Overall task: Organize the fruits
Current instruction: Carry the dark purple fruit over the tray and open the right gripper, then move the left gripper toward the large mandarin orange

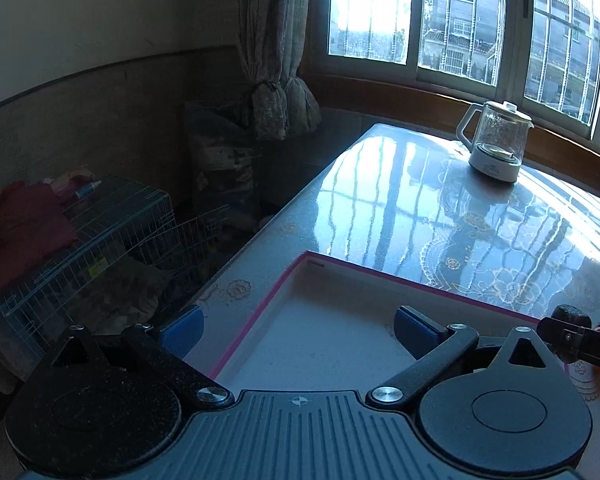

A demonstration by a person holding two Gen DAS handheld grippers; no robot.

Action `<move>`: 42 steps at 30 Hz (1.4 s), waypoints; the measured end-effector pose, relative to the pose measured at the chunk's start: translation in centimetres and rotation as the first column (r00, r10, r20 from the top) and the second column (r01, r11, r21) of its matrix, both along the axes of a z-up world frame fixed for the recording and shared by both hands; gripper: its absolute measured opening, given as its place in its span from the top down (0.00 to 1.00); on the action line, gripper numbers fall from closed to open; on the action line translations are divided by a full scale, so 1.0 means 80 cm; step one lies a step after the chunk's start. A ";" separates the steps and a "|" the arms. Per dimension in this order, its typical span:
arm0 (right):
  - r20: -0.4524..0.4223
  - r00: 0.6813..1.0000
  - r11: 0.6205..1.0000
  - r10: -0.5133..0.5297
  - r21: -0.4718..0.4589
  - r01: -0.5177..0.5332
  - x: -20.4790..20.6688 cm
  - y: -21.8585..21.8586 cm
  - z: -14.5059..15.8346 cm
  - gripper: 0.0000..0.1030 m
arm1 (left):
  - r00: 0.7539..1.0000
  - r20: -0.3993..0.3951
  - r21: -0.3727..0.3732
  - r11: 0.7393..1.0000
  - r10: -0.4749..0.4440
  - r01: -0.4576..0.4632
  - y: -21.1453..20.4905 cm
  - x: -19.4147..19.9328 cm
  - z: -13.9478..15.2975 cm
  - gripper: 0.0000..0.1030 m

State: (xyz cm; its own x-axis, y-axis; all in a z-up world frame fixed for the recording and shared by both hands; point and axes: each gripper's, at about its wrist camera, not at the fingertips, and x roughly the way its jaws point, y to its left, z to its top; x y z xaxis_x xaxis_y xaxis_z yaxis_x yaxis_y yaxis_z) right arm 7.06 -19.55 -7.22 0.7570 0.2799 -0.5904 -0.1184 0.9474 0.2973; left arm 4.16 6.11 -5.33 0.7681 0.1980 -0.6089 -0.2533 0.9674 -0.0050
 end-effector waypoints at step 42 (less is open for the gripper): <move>0.073 0.835 0.839 -0.545 0.038 0.543 -0.208 -0.238 0.031 0.00 | 0.834 0.043 0.036 0.835 -0.550 0.549 -0.337 -0.005 0.003 0.02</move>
State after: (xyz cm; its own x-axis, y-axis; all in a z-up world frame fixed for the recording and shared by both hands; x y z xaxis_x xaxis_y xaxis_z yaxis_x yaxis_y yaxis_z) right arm -9.59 -38.62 -4.70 0.8330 -0.1822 -0.5224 0.3915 0.8614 0.3237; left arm 3.77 -20.85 -5.06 0.7832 -0.2530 -0.5679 0.3200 0.9472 0.0194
